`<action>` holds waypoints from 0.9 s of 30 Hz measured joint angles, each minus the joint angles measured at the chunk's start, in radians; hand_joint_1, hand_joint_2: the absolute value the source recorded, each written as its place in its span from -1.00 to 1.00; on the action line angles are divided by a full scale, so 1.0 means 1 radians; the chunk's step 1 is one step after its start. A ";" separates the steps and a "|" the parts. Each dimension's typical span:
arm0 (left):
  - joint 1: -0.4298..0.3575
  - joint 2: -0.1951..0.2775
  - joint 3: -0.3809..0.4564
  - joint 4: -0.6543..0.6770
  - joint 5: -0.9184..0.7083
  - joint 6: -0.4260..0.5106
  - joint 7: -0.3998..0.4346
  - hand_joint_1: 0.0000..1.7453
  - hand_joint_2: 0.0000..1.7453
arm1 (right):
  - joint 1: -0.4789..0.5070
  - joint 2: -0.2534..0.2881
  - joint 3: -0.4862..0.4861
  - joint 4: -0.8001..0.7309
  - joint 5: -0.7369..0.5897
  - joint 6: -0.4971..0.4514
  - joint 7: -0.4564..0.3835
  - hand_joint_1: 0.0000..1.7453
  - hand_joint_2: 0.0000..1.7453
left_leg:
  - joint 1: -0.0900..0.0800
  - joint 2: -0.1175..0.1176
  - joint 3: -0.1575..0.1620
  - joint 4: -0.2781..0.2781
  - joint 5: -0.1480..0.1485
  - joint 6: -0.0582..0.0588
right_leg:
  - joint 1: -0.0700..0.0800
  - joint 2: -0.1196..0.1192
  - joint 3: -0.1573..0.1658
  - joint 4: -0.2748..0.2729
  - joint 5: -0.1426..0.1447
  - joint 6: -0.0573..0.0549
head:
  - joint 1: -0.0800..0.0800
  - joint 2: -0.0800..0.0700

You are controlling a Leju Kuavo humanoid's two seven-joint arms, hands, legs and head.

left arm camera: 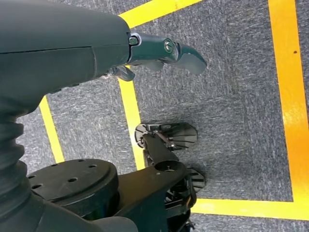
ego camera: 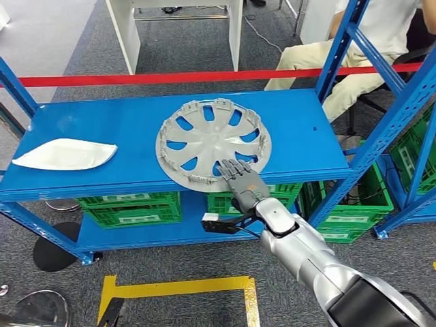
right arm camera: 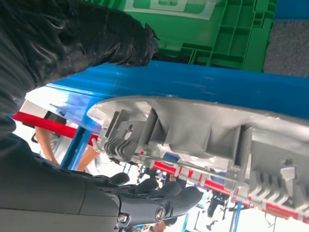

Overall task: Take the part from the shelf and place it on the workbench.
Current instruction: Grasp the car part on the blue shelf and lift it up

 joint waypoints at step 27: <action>-0.010 0.000 0.000 0.000 -0.005 -0.004 0.005 -1.00 1.00 | -0.077 0.037 -0.003 0.106 0.005 0.057 0.024 1.00 1.00 | 0.000 0.000 0.000 0.000 0.000 0.000 | 0.000 0.000 0.000 0.000 0.000 0.000 | 0.000 0.000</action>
